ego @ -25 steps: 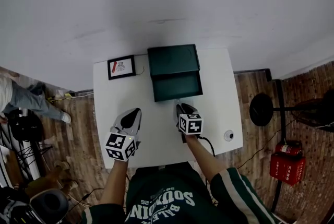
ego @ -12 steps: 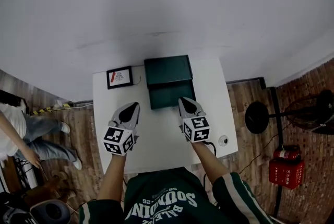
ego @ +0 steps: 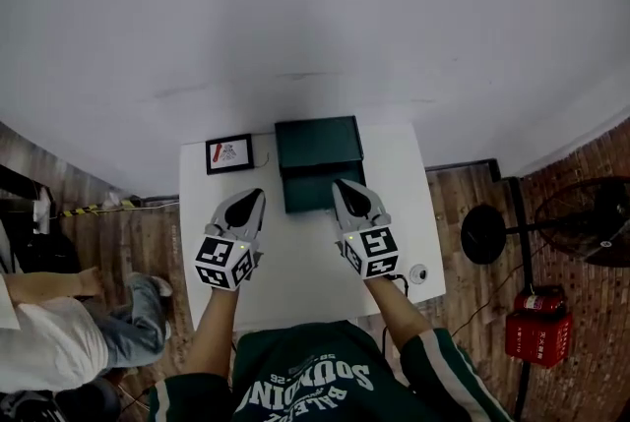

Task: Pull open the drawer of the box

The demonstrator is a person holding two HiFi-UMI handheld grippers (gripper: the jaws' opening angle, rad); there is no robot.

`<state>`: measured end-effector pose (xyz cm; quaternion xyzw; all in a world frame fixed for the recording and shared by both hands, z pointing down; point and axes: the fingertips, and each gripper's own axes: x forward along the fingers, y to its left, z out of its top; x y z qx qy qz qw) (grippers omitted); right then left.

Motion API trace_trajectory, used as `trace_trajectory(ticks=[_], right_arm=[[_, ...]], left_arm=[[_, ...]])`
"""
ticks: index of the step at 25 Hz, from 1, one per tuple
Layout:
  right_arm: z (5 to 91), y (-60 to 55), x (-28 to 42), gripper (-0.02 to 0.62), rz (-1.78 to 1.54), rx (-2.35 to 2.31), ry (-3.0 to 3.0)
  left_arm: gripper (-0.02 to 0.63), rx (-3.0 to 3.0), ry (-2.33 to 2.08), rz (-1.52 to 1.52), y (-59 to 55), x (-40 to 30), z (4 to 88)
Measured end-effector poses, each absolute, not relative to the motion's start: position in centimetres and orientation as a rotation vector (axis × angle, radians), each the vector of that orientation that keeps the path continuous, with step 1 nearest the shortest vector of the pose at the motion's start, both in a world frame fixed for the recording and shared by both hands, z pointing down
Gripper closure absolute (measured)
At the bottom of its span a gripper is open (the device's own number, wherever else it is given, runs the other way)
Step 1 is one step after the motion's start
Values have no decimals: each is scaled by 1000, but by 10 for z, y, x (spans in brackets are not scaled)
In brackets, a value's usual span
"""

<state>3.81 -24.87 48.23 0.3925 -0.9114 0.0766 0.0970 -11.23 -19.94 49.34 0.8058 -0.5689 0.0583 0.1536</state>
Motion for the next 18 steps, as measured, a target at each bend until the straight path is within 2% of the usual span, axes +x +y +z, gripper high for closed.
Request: trace_trajectory(ticks=[18], right_arm=[[482, -263, 38, 594, 227, 1145, -2722]], left_arm=[[554, 2341, -1662, 126, -222, -106, 475]])
